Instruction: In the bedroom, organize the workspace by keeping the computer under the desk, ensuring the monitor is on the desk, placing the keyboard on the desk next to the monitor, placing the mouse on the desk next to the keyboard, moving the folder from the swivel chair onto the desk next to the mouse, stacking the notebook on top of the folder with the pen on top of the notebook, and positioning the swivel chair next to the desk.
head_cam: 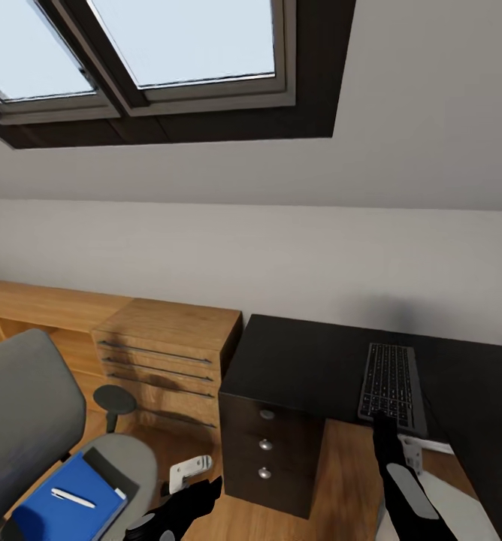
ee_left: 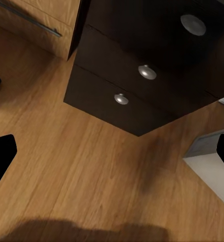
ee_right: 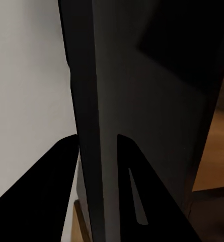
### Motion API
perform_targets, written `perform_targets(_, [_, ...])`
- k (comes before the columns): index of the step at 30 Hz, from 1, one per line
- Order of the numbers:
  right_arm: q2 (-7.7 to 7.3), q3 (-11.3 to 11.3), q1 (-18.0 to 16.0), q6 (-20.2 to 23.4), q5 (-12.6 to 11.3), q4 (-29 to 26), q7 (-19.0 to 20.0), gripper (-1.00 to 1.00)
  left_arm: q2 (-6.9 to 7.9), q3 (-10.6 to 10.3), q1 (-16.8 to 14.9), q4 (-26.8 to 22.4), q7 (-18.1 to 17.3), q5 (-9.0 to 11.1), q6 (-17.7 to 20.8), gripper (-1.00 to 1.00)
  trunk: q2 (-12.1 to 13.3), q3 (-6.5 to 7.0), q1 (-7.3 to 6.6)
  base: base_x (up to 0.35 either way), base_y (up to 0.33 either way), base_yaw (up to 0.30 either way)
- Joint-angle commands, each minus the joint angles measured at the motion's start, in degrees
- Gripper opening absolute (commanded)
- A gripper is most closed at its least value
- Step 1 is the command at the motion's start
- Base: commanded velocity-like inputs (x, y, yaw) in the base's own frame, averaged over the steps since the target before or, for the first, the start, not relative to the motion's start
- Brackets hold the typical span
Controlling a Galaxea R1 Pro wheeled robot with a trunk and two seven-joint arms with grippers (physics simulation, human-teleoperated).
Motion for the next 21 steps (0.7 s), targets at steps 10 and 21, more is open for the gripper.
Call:
perform_targets(10, [-0.02,0.7,0.0,-0.1,-0.6,0.0,0.1,-1.0,0.0,-0.1,0.0,-0.1,0.5,0.6,0.2,1.0,-2.5,-1.16,1.32,-0.115,0.0,0.0])
perform_targets(21, [0.25,0.6,0.0,-0.1,-0.4,1.0,0.2,-1.0,0.0,0.0,0.0,-0.1,0.5,0.6,0.2,1.0,-2.5,-1.16,1.32,-0.004,0.0,0.0])
